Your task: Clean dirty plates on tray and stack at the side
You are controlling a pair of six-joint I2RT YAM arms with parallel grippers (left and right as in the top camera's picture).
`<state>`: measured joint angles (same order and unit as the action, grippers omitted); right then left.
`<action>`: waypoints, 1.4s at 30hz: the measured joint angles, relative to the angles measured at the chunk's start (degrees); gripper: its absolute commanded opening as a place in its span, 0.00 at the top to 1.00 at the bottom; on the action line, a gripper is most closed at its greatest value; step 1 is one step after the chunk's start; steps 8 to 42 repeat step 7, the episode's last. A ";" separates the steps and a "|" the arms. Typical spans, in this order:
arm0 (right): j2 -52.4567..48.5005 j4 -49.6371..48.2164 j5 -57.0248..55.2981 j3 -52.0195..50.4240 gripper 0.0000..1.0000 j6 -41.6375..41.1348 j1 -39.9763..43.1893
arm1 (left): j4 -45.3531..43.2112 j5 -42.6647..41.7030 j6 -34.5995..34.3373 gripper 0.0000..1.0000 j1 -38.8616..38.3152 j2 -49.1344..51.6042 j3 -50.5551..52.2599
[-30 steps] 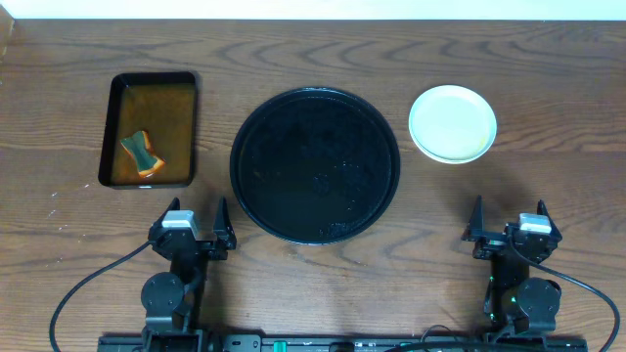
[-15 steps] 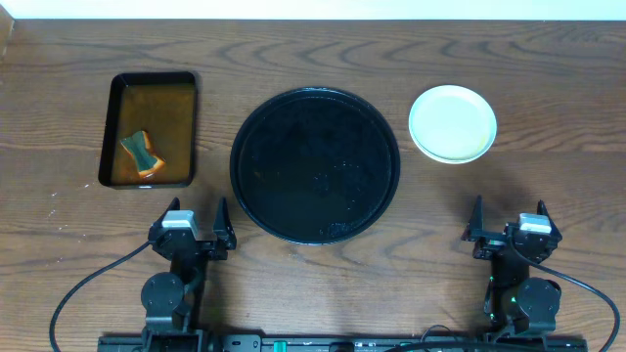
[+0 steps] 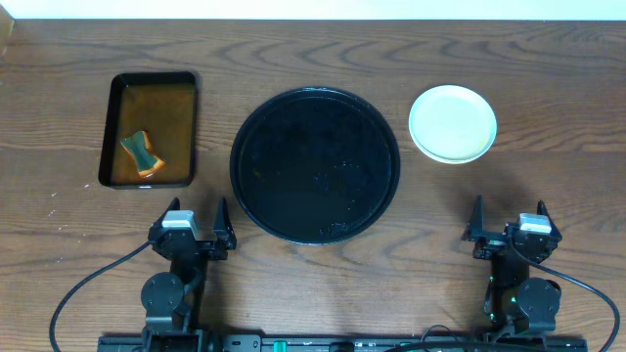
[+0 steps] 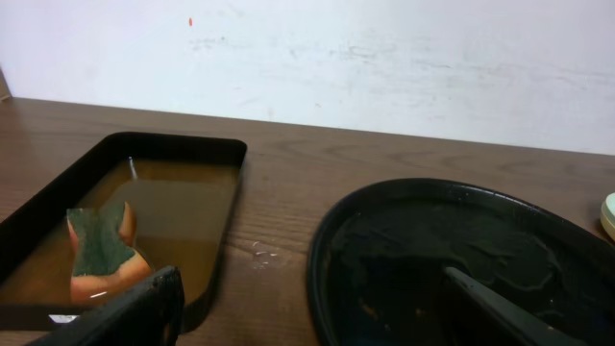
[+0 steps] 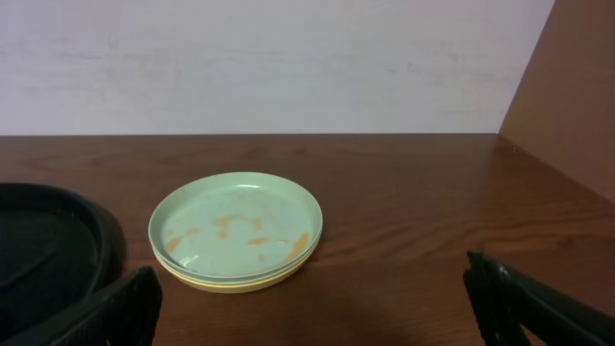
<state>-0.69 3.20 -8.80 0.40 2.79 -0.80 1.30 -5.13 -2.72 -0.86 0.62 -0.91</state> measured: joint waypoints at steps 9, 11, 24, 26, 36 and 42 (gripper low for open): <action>0.00 0.00 0.00 0.00 0.01 0.00 0.00 | -0.02 0.00 0.00 0.16 0.00 0.00 0.00; 0.00 0.00 0.00 0.00 0.01 0.00 0.00 | -0.02 0.00 0.00 0.16 0.00 0.00 0.00; 0.00 0.00 0.00 0.00 0.01 0.00 0.00 | -0.02 0.00 0.00 0.16 0.00 0.00 0.00; 0.00 0.00 0.00 0.00 0.01 0.00 0.00 | -0.02 0.00 0.00 0.16 0.00 0.00 0.00; 0.00 0.00 0.00 0.00 0.01 0.00 0.00 | -0.02 0.00 0.00 0.16 0.00 0.00 0.00; 0.00 0.00 0.00 0.00 0.01 0.00 0.00 | -0.02 0.00 0.00 0.16 0.00 0.00 0.00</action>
